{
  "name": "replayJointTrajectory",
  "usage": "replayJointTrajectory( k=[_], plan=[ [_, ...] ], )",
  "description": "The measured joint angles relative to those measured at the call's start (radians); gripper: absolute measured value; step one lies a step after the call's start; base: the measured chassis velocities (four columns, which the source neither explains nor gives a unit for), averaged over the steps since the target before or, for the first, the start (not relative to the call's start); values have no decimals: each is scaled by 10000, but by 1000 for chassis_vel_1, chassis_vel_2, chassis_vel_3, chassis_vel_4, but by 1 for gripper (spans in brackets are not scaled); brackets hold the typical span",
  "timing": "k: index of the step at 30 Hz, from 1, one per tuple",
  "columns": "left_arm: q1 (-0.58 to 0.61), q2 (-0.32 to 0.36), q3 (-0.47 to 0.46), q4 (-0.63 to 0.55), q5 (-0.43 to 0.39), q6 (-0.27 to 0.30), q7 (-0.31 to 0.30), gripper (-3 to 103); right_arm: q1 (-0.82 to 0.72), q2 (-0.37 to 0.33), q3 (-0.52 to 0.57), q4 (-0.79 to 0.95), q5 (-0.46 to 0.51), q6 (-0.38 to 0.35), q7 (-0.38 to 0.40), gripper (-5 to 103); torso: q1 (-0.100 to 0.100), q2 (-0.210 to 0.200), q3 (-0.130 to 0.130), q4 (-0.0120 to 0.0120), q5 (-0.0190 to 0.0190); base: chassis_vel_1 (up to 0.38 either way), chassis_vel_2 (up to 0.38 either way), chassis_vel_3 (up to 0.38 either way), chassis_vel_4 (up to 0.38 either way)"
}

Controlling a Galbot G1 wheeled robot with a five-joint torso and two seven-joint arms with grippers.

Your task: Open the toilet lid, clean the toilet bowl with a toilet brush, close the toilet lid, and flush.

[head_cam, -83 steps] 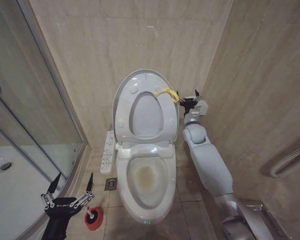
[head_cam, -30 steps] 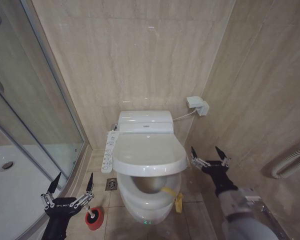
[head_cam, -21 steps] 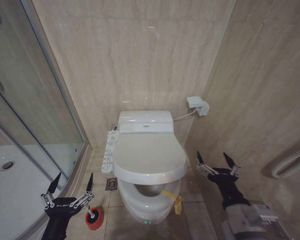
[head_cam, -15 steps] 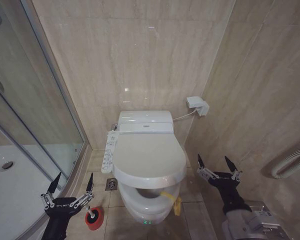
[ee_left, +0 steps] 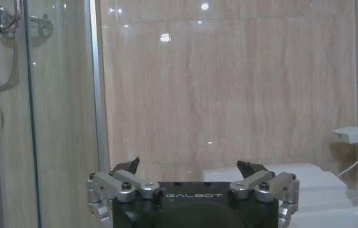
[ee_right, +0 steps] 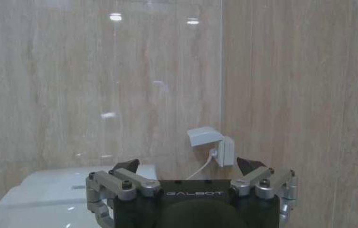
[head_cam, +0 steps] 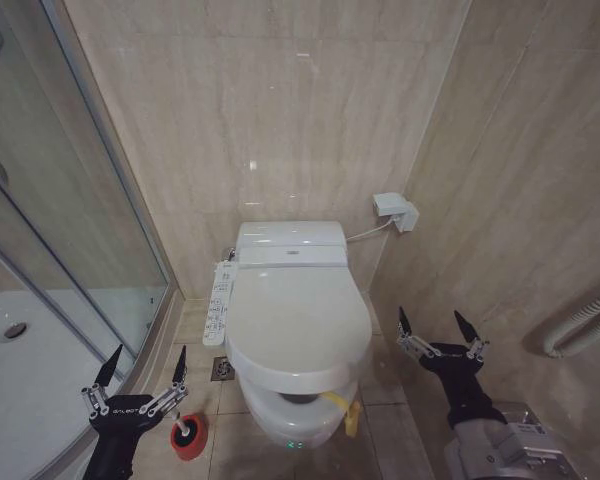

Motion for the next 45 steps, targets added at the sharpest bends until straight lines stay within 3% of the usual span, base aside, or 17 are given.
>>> replayJointTrajectory(
  k=[45],
  plan=[
    [0, 0, 0, 0, 0, 0, 0, 100, 19, -16, 0, -23, 34, -22, 29, 100, 0, 0, 0, 0, 0, 0, 0, 0, 0]
  ],
)
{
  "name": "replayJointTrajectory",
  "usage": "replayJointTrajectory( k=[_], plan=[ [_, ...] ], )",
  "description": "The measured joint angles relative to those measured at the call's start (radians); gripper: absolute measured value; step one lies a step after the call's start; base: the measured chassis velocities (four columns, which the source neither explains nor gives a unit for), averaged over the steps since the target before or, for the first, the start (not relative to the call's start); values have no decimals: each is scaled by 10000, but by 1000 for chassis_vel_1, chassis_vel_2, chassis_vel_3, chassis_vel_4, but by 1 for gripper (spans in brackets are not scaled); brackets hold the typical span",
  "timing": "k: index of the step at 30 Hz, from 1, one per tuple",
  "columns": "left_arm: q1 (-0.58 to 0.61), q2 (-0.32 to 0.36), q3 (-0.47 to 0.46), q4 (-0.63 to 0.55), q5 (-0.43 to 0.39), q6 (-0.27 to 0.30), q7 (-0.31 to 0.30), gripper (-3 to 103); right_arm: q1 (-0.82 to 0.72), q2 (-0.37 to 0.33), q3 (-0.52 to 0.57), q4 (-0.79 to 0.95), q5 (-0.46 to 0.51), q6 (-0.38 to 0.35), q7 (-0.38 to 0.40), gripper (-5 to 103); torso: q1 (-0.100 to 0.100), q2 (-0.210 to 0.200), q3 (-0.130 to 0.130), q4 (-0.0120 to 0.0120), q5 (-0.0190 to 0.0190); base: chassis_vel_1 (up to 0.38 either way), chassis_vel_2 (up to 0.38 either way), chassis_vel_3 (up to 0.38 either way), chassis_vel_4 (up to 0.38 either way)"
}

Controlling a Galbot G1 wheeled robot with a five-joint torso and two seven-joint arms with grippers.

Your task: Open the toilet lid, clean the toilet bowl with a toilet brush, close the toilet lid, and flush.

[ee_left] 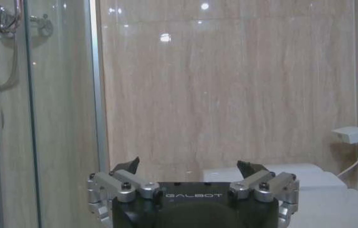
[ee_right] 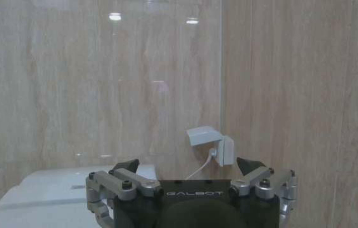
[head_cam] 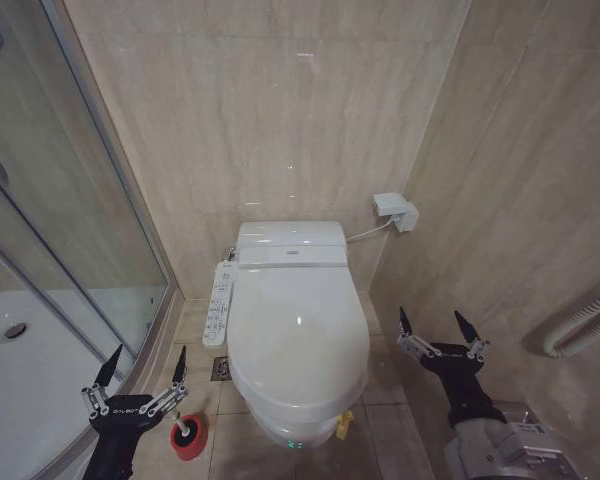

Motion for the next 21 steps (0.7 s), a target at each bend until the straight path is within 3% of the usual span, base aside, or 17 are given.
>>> replayJointTrajectory(
  k=[21],
  plan=[
    [0, 0, 0, 0, 0, 0, 0, 100, 0, 0, 0, 0, 4, 0, 0, 100, -1, 0, 0, 0, 0, 0, 0, 0, 0]
  ],
)
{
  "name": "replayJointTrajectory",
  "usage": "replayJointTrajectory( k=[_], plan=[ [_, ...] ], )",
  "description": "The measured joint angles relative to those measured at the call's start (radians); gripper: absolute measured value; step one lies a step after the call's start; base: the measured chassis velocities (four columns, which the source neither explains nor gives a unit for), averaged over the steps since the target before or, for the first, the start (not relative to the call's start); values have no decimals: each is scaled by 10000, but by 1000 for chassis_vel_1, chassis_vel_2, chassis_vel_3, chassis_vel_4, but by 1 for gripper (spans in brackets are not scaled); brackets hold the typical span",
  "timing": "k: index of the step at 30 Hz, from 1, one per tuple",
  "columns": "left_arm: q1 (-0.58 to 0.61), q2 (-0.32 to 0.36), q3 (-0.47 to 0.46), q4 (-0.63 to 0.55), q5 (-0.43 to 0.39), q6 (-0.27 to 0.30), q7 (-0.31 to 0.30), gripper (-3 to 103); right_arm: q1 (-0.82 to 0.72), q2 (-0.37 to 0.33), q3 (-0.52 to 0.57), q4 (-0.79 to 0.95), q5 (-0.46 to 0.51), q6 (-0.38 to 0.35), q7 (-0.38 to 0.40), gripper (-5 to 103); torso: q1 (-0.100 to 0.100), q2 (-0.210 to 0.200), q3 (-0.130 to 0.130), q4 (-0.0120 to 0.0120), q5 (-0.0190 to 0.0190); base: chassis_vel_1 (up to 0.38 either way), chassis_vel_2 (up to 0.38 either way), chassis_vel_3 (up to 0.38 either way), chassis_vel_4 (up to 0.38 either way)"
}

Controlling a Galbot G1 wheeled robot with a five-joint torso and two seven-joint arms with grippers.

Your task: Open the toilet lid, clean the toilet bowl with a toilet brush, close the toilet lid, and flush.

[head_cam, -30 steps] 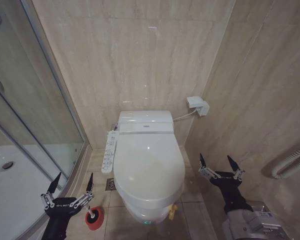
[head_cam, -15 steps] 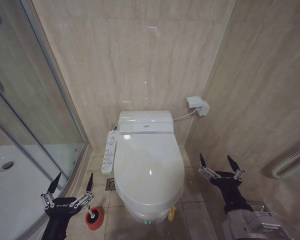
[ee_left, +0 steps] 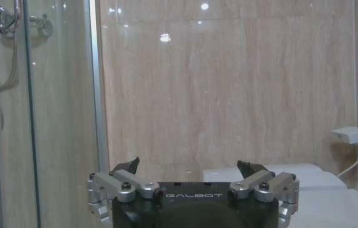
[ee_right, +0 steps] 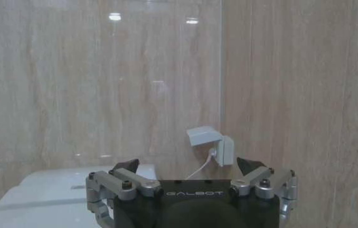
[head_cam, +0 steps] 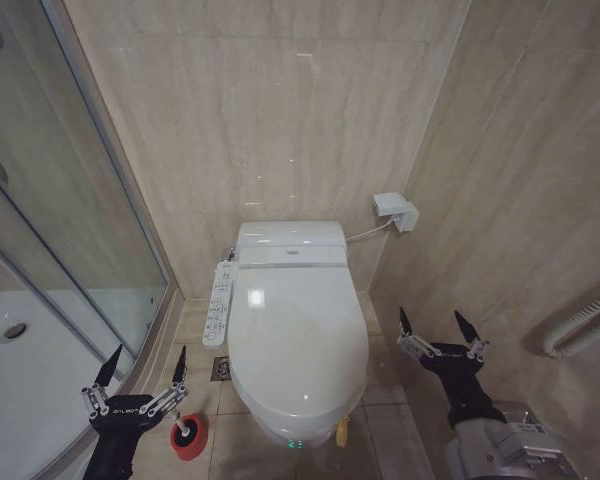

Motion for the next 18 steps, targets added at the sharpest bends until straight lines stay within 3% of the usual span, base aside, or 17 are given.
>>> replayJointTrajectory(
  k=[18],
  plan=[
    [0, 0, 0, 0, 0, 0, 0, 100, 1, -1, 0, 0, 0, 0, 0, 100, 3, -2, 1, -1, 0, -52, 57, 53, -54]
  ],
)
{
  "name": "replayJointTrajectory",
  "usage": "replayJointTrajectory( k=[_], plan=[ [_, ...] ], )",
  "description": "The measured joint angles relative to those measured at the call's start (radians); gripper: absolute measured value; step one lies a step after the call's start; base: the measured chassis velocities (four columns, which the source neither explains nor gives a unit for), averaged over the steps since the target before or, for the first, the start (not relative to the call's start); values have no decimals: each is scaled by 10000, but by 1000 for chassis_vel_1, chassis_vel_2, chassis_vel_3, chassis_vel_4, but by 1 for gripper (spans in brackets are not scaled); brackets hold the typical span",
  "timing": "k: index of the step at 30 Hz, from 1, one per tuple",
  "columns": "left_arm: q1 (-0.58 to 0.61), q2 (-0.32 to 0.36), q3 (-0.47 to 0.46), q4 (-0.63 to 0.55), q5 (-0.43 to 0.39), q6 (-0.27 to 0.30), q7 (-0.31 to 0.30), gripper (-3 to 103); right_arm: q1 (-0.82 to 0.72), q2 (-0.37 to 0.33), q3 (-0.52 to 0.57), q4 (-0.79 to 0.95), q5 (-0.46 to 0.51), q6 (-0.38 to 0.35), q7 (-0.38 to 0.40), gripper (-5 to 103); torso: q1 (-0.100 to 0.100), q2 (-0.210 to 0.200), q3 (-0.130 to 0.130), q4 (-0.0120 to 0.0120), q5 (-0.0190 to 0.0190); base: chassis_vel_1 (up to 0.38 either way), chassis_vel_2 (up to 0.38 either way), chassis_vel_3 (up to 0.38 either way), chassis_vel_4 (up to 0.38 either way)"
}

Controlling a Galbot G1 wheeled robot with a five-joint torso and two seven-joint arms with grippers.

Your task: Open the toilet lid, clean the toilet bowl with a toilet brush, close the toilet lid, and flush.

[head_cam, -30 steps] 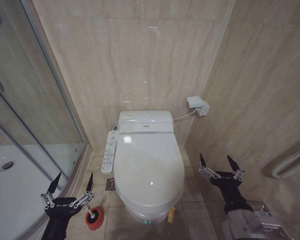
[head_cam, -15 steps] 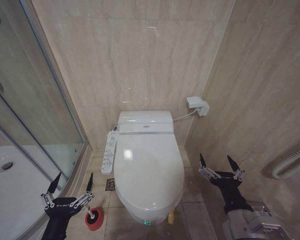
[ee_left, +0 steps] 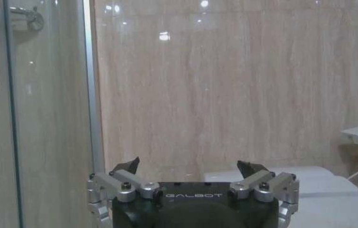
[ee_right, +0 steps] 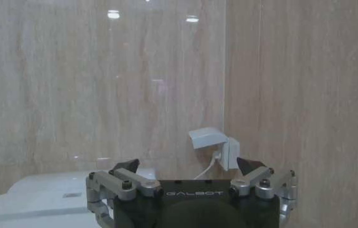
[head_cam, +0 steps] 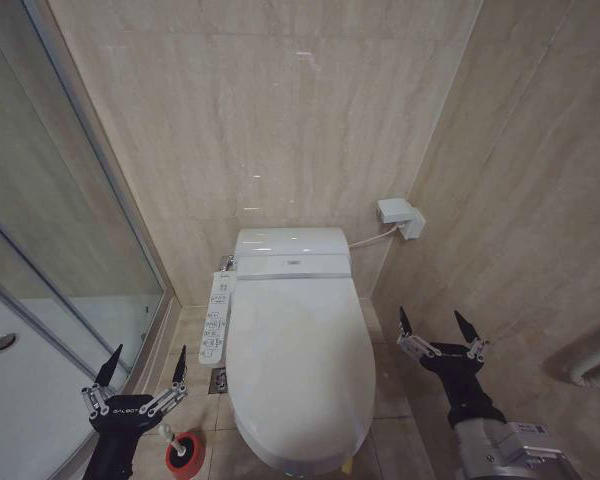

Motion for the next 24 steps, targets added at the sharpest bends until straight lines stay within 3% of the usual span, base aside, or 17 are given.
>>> replayJointTrajectory(
  k=[24],
  plan=[
    [0, 0, 0, 0, 0, 0, 0, 100, -1, 0, 0, 0, 0, 0, 0, 100, -2, 2, -1, 1, -1, 0, 0, 0, 0]
  ],
)
